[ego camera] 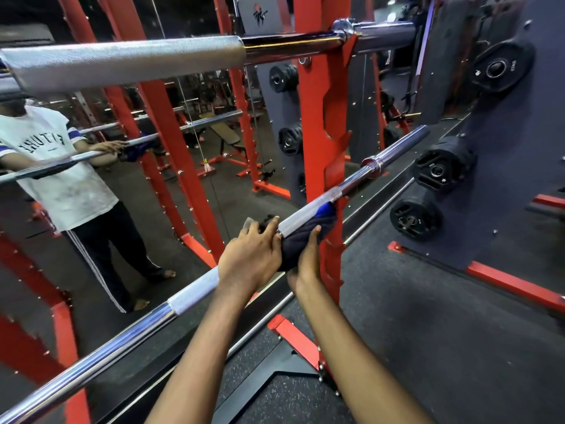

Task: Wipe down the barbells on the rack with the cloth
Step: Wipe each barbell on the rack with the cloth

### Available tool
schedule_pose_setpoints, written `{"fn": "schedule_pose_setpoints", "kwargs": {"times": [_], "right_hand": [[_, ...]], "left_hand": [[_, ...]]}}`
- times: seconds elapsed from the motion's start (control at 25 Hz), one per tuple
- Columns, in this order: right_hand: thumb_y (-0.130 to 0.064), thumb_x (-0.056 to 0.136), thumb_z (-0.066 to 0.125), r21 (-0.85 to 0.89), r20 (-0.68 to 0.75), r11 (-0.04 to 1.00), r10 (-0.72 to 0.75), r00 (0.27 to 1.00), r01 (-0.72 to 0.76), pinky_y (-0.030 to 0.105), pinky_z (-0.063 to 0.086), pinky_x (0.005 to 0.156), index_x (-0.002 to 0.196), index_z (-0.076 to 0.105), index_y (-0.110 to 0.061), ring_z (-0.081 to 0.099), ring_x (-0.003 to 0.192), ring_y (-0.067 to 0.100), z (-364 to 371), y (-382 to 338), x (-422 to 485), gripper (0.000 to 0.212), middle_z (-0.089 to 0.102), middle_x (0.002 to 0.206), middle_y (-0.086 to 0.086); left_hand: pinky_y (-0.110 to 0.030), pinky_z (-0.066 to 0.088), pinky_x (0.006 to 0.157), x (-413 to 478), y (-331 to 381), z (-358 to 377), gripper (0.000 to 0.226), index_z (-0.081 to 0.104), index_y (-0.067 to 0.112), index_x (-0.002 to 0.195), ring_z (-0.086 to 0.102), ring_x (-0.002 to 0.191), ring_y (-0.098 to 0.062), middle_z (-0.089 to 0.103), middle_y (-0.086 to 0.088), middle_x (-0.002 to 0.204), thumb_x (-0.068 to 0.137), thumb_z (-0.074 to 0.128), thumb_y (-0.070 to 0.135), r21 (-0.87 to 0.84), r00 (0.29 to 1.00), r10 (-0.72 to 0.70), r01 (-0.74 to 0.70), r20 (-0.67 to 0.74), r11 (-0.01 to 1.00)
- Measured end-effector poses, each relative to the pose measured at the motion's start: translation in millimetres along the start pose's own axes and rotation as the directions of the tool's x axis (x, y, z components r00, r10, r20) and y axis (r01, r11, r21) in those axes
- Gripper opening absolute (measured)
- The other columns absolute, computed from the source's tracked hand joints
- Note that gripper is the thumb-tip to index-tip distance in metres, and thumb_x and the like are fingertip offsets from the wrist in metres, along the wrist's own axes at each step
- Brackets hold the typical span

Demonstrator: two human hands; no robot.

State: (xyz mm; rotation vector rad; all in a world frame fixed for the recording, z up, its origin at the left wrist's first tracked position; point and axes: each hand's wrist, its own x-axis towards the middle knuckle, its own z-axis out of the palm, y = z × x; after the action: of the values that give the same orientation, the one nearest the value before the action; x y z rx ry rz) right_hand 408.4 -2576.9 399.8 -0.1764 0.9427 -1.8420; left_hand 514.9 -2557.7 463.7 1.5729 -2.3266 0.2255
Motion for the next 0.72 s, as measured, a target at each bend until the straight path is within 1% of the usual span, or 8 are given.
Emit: {"fn": "schedule_pose_setpoints", "kwargs": {"times": [0.08, 0.16, 0.2, 0.28, 0.36, 0.44, 0.56, 0.72], "right_hand": [[-0.067, 0.104, 0.018, 0.113, 0.175, 0.969, 0.198, 0.965, -0.219, 0.025, 0.057, 0.072, 0.105, 0.077, -0.015, 0.075, 0.081, 0.015, -0.2, -8.2, 11.7, 0.079, 0.078, 0.103, 0.011], [-0.07, 0.101, 0.006, 0.127, 0.259, 0.958, 0.22, 0.94, -0.259, 0.022, 0.052, 0.063, 0.088, 0.085, -0.016, 0.073, 0.068, 0.017, -1.1, -18.9, 21.2, 0.097, 0.076, 0.085, 0.009], [-0.067, 0.102, 0.007, 0.127, 0.278, 0.957, 0.217, 0.936, -0.259, 0.021, 0.052, 0.063, 0.086, 0.085, -0.018, 0.072, 0.067, 0.014, -3.1, -18.7, 23.4, 0.094, 0.076, 0.083, 0.005], [-0.058, 0.108, 0.024, 0.046, 0.161, 0.99, 0.123, 0.979, -0.132, 0.022, 0.055, 0.069, 0.108, 0.077, -0.021, 0.07, 0.076, 0.007, -6.6, -23.5, 6.9, 0.065, 0.073, 0.098, -0.001], [-0.039, 0.109, 0.046, -0.086, -0.01, 0.977, -0.199, 0.98, 0.197, 0.014, 0.052, 0.078, 0.12, 0.064, -0.023, 0.067, 0.087, -0.003, -13.2, -23.5, -0.7, 0.027, 0.067, 0.113, -0.004], [-0.026, 0.103, 0.063, -0.297, 0.002, 0.8, -0.545, 0.838, 0.521, 0.009, 0.044, 0.096, 0.123, 0.065, -0.024, 0.064, 0.106, 0.001, -15.0, -26.8, -2.5, 0.021, 0.064, 0.122, 0.0], [-0.026, 0.091, 0.078, -0.604, 0.284, 0.414, -0.687, 0.669, 0.682, 0.002, 0.03, 0.103, 0.133, 0.067, -0.011, 0.055, 0.118, 0.013, -13.3, -38.7, 13.4, 0.046, 0.057, 0.13, 0.01], [-0.043, 0.091, 0.065, -0.734, 0.357, 0.269, -0.627, 0.692, 0.623, 0.042, 0.046, 0.108, 0.138, 0.065, -0.019, 0.055, 0.126, 0.031, -3.8, -72.7, 46.1, 0.053, 0.051, 0.14, 0.011]], "left_hand": [[-0.041, 0.044, 0.097, 2.4, 3.1, 1.0, 0.05, 0.034, 0.036, 0.153, 0.05, 0.123, -0.033, 0.044, -0.006, 0.148, 0.104, 0.03, 0.042, 0.019, 1.0, 0.007, -0.007, -0.028, 1.0], [-0.041, 0.042, 0.098, 3.8, 3.2, 2.6, 0.049, 0.035, 0.037, 0.153, 0.048, 0.124, -0.032, 0.043, -0.004, 0.15, 0.104, 0.031, 0.043, 0.033, 0.999, 0.013, -0.011, -0.047, 0.999], [-0.042, 0.043, 0.098, 4.0, 2.9, 4.3, 0.049, 0.036, 0.038, 0.152, 0.048, 0.124, -0.032, 0.044, -0.005, 0.15, 0.104, 0.031, 0.045, 0.041, 0.998, 0.009, -0.006, -0.055, 0.999], [-0.043, 0.042, 0.099, 4.8, 3.0, 7.1, 0.049, 0.038, 0.039, 0.151, 0.048, 0.127, -0.034, 0.045, -0.009, 0.152, 0.104, 0.031, 0.049, 0.066, 0.998, -0.012, 0.016, -0.062, 0.998], [-0.043, 0.042, 0.1, 6.6, 4.1, 9.3, 0.049, 0.039, 0.038, 0.151, 0.047, 0.13, -0.034, 0.042, -0.01, 0.155, 0.104, 0.03, 0.05, 0.099, 0.998, -0.027, 0.033, -0.055, 0.995], [-0.043, 0.042, 0.1, 7.5, 6.7, 10.3, 0.048, 0.041, 0.036, 0.15, 0.048, 0.13, -0.033, 0.042, -0.008, 0.157, 0.105, 0.03, 0.048, 0.112, 0.998, -0.016, 0.023, -0.058, 0.993], [-0.043, 0.042, 0.1, 15.3, 11.6, 12.0, 0.048, 0.04, 0.035, 0.15, 0.048, 0.132, -0.032, 0.042, -0.006, 0.157, 0.104, 0.029, 0.044, 0.089, 0.999, -0.005, 0.009, -0.053, 0.996], [-0.044, 0.041, 0.102, 26.3, 22.0, 16.2, 0.05, 0.038, 0.035, 0.151, 0.048, 0.131, -0.033, 0.046, -0.009, 0.153, 0.105, 0.026, 0.048, 0.074, 1.0, -0.019, 0.021, -0.025, 0.997]]}}
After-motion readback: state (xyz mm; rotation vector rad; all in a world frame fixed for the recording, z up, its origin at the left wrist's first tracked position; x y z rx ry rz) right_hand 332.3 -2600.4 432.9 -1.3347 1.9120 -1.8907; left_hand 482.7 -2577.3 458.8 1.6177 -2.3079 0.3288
